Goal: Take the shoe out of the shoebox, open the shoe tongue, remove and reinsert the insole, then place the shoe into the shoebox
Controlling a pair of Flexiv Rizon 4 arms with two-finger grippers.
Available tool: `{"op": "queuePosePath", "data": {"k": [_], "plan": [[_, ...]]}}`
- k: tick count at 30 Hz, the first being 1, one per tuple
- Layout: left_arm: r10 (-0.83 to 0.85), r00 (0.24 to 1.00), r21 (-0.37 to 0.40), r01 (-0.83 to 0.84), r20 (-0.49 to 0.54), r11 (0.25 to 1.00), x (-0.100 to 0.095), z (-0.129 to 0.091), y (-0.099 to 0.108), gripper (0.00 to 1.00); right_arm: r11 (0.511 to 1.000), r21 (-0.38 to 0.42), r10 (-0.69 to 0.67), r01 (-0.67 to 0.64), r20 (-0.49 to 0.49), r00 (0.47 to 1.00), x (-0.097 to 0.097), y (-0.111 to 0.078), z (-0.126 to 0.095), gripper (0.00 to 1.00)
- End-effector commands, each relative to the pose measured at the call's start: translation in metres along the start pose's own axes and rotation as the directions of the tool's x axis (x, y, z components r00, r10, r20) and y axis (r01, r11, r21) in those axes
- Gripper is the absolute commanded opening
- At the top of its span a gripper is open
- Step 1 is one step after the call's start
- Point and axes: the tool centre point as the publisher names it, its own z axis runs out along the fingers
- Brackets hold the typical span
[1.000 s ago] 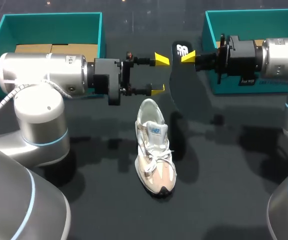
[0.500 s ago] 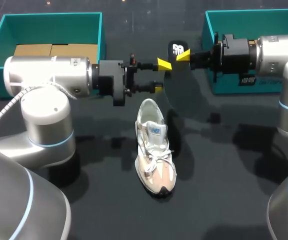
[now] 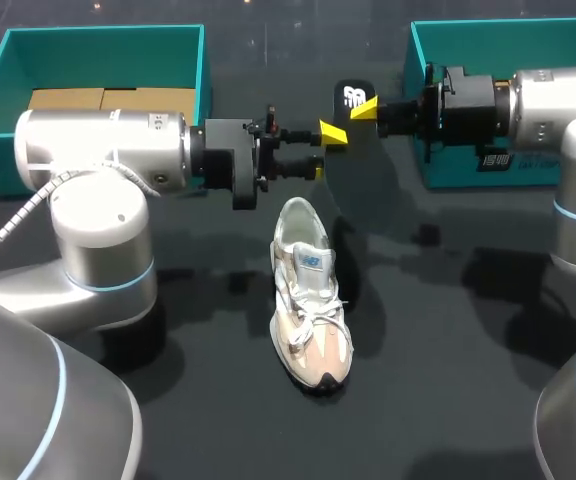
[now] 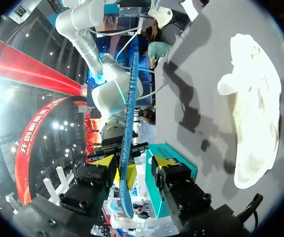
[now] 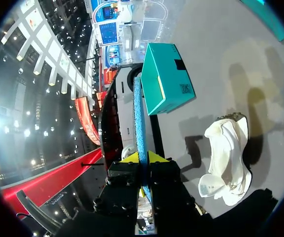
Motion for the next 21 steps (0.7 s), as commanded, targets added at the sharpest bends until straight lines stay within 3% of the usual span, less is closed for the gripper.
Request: {"op": "queuePosePath", "data": {"k": [1, 10, 21], "plan": [[-0.001, 1.000, -0.003, 0.001, -0.004, 1.000, 0.0018, 0.0068, 0.0015, 0.43, 1.000, -0.004, 0.001, -0.001, 0.003, 1.000, -0.0011, 0.0004, 0.0017, 0.00], [-0.001, 1.000, -0.001, 0.001, -0.002, 1.000, 0.0011, 0.0105, 0.0011, 0.41, 0.997, -0.065, 0.033, -0.031, 0.034, 0.999, -0.0039, -0.0004, 0.0008, 0.00], [0.007, 1.000, 0.004, -0.007, -0.010, 1.000, 0.0021, 0.0152, 0.0020, 0.38, 0.996, -0.078, 0.034, -0.030, 0.049, 0.998, -0.0072, 0.0021, 0.0029, 0.00]]}}
